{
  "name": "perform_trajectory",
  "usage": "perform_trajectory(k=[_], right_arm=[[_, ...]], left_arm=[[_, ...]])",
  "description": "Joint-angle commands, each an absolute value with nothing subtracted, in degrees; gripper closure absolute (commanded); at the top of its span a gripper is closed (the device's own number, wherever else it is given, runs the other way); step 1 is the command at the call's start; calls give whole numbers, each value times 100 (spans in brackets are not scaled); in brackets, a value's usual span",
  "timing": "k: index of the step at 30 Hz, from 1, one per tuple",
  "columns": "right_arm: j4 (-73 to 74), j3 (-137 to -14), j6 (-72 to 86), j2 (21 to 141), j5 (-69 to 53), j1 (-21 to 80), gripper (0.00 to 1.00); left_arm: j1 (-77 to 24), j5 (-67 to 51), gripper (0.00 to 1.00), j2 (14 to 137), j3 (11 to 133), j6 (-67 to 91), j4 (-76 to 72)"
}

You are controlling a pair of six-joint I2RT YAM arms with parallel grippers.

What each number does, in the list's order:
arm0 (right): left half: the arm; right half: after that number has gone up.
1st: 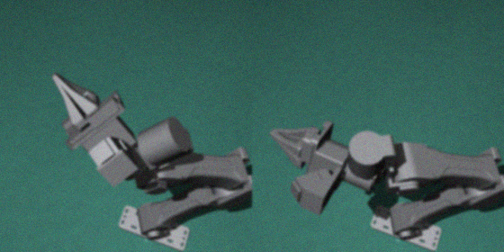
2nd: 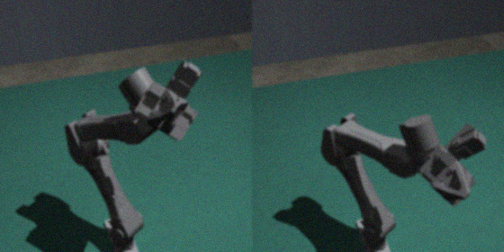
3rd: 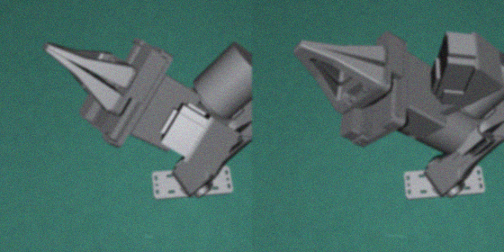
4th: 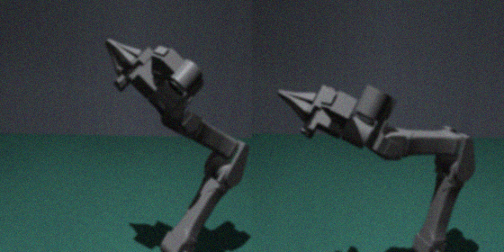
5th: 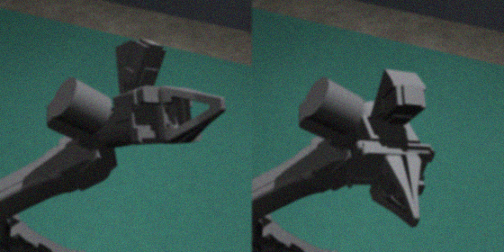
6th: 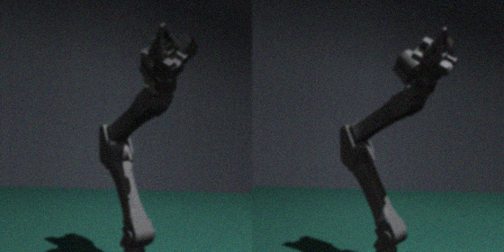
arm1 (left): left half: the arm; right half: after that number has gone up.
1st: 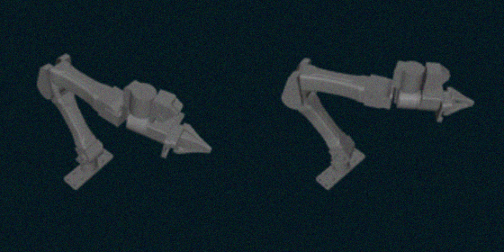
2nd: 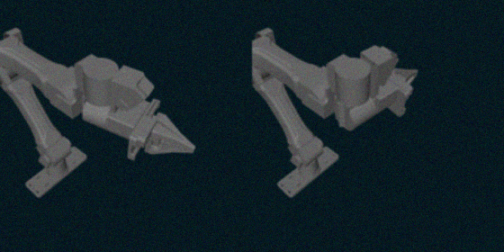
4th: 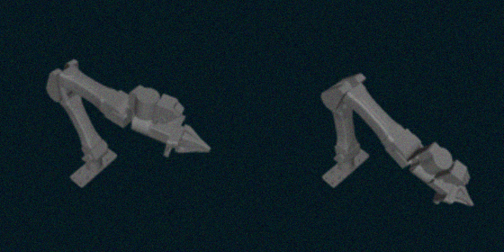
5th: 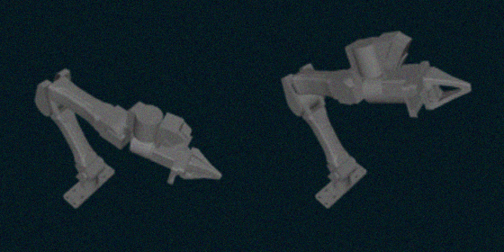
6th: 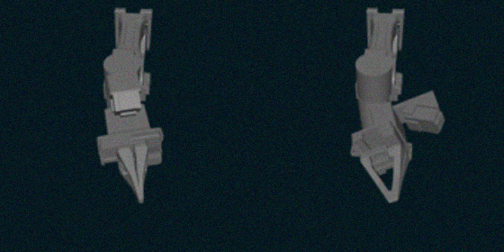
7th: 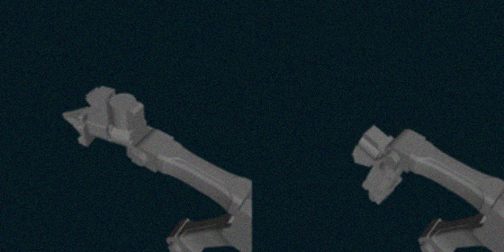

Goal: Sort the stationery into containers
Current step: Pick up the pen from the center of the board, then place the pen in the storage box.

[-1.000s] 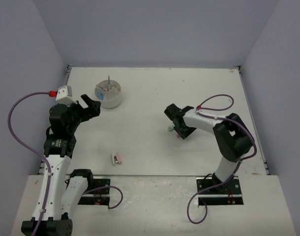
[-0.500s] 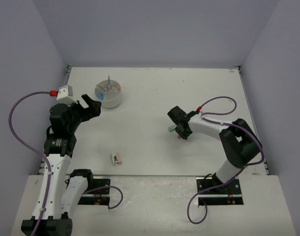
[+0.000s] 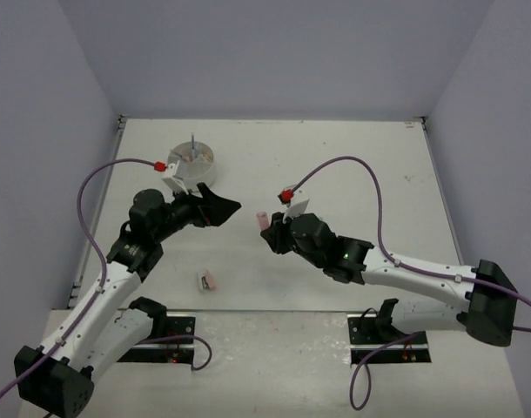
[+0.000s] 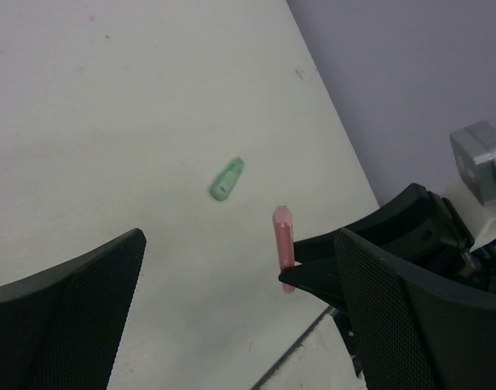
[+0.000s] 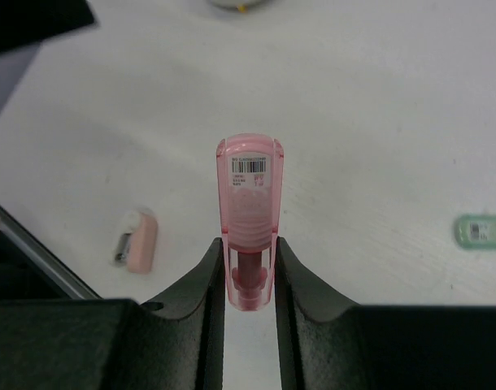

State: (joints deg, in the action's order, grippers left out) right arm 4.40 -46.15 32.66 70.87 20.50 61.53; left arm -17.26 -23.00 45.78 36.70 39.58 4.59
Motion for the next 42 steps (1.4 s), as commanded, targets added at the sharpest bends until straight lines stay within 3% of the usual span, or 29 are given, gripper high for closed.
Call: perform_trajectory(k=[1, 6, 10, 13, 16, 18, 22, 27, 28, 29, 31, 33, 36, 42], right_arm=[[-973, -4350, 1859, 6584, 1554, 6333, 100], [-1209, -4238, 1749, 6175, 1752, 6392, 100], [-1218, -4223, 1678, 5862, 1668, 6398, 100], [-1200, -4206, 1657, 5727, 1570, 6394, 100], [-1282, -4129, 1661, 5654, 1425, 6407, 100], [-1318, -4105, 1670, 5667, 1378, 6401, 100], [-1268, -4179, 1652, 5815, 1313, 6416, 100], [-1288, -4192, 1657, 5919, 1371, 6416, 100], [-1277, -4192, 1663, 5935, 1406, 6416, 96], [-1256, -4192, 1668, 5946, 1438, 6416, 80], [-1164, -4190, 1769, 5974, 1608, 6416, 8], [-1037, -4135, 1881, 5935, 1968, 6416, 1], [-932, -3956, 2047, 5801, 2617, 6407, 1], [-660, -3534, 2636, 5157, 3855, 6148, 1]], left_arm=[[-2590, -1828, 0, 4655, 3565, 4518, -441], [-3096, -2070, 2, 4929, 3255, 5062, -1359], [-3516, -1886, 16, 5248, 3262, 5143, -1631], [-3608, -1807, 20, 5378, 3252, 5181, -1709], [-3653, -1802, 43, 5477, 3234, 5234, -1980], [-3687, -1804, 52, 5557, 3247, 5271, -2041], [-3721, -1837, 59, 5684, 3411, 5232, -2062], [-3727, -1745, 97, 5691, 3616, 5032, -1886], [-3727, -1659, 100, 5692, 3695, 4921, -1755], [-3727, -1488, 100, 5682, 3775, 4788, -1642], [-3675, -910, 100, 5643, 4142, 4340, -887], [-3521, 669, 100, 5671, 4595, 4028, 166], [-2986, 2578, 100, 5853, 5009, 3942, 1013], [-1290, 2862, 100, 6840, 5831, 3981, 1130]])
